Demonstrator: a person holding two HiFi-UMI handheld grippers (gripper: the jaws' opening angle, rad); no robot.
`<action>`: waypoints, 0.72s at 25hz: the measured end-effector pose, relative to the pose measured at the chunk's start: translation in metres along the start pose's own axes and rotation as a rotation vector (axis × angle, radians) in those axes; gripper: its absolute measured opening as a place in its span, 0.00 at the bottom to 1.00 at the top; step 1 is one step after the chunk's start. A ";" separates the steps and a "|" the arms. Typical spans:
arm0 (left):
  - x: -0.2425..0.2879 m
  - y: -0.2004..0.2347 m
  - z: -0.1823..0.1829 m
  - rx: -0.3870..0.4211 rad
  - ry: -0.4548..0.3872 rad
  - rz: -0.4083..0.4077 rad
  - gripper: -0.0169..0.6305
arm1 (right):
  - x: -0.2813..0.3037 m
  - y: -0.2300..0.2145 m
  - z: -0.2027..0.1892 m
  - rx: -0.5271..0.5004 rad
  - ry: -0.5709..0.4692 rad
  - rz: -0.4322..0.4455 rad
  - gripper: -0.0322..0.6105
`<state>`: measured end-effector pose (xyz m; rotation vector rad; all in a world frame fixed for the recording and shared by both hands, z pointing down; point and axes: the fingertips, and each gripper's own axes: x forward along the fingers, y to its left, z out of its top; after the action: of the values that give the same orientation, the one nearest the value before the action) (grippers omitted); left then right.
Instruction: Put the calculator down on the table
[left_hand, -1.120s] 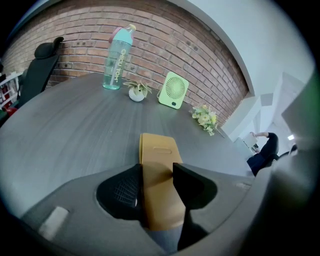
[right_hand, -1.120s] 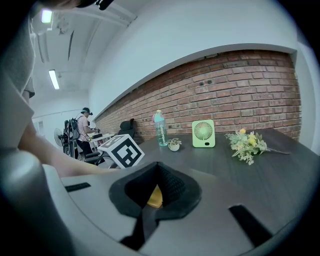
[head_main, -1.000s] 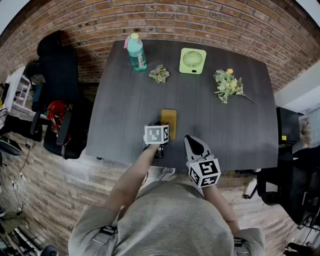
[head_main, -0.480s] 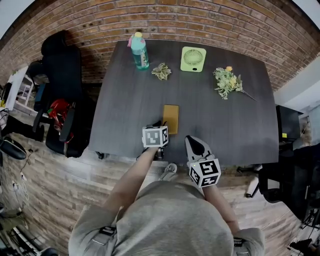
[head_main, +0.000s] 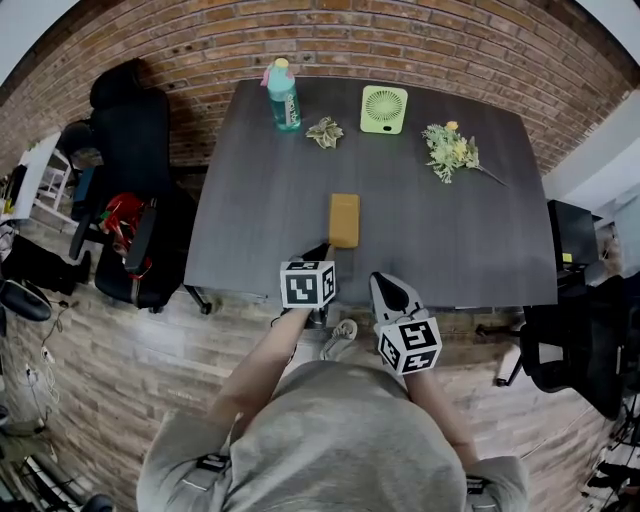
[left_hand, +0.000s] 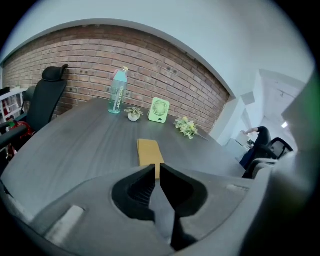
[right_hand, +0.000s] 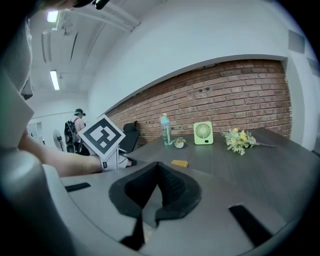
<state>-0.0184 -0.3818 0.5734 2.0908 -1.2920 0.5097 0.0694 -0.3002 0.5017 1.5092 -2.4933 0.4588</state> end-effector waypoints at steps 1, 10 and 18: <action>-0.007 -0.003 -0.003 0.008 -0.005 -0.004 0.09 | -0.004 0.003 -0.001 0.001 -0.001 -0.001 0.05; -0.065 -0.013 -0.037 0.028 -0.036 -0.027 0.07 | -0.041 0.037 -0.015 0.000 -0.020 -0.019 0.05; -0.112 -0.016 -0.074 0.031 -0.046 -0.044 0.07 | -0.078 0.067 -0.037 -0.003 -0.026 -0.032 0.05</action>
<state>-0.0537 -0.2529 0.5547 2.1627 -1.2685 0.4683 0.0465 -0.1938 0.5006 1.5616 -2.4841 0.4323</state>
